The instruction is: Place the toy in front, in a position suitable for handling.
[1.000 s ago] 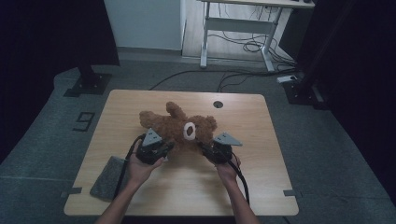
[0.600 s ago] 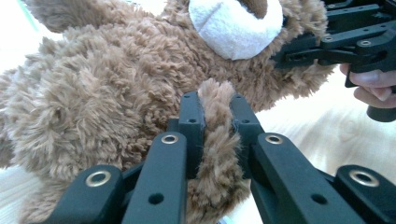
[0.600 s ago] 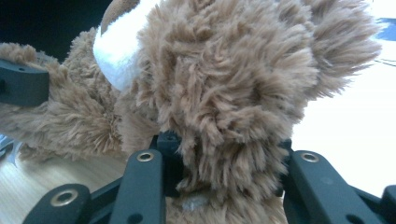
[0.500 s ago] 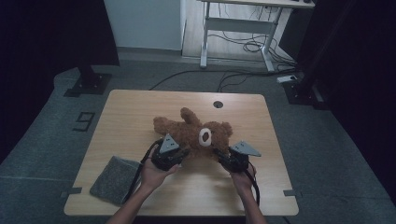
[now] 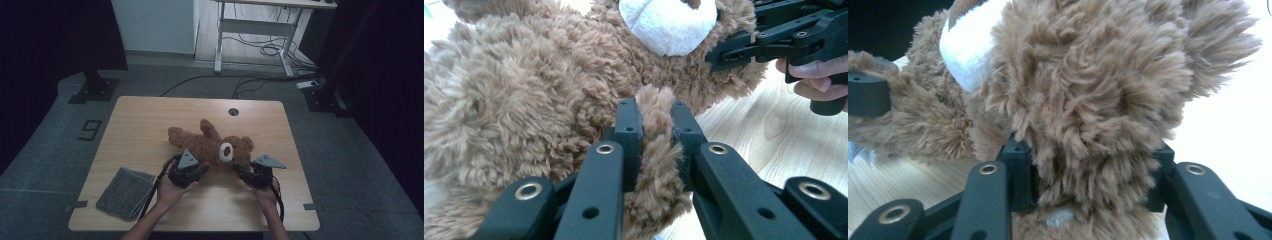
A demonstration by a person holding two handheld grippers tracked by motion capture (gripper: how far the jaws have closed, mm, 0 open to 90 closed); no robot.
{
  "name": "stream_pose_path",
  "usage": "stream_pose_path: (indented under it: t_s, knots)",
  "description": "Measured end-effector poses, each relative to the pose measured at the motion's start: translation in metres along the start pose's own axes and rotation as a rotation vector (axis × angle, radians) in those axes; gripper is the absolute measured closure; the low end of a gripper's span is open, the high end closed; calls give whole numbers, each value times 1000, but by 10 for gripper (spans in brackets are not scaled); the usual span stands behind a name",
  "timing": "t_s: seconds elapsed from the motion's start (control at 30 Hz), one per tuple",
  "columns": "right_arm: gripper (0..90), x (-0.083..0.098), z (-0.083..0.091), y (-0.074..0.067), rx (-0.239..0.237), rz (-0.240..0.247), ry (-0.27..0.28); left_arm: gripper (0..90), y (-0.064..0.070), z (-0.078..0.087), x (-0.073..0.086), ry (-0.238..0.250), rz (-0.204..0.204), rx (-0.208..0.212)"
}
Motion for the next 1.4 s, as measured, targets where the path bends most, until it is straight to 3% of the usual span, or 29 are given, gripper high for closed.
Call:
stream_pose_path:
  t_s: [0.33, 0.6, 0.83, 0.97, 1.07, 1.1, 1.13, 1.23, 1.4]
  knots:
    - [468, 14, -13, 20, 65, -47, -64, 773, 6, -21, 8, -43, 3, 3]
    - [444, 19, -16, 27, 75, -57, -64, 767, 12, -31, 9, -60, -1, 9]
    - [420, 19, -17, 30, 92, -62, -54, 751, 9, -35, 9, -63, 12, 5]
    - [402, 19, -16, 29, 93, -61, -54, 682, 7, -33, 10, -64, 24, 4]
    - [398, 20, -14, 28, 86, -59, -51, 557, 5, -28, 9, -43, 29, -8]
    - [395, 21, -13, 28, 77, -60, -48, 436, 4, -24, 8, -34, 32, -18]
    - [395, 21, -13, 28, 77, -60, -48, 436, 3, -21, 7, -36, 34, -21]
    - [388, 22, -11, 27, 62, -58, -48, 327, -2, -5, 6, -25, 39, -37]
    - [368, 24, -9, 26, 42, -60, -44, 272, -18, 28, 9, 19, 71, -55]
Point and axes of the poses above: each handheld gripper's, and its own axes: z roughly backward along the jaws, x roughly out of its underside, y roughly to its right, the point moved 5 cm from there along -z, roughly forward along the jaws, and after that the axes turned 3 degrees about z, right-handed, at the moved point
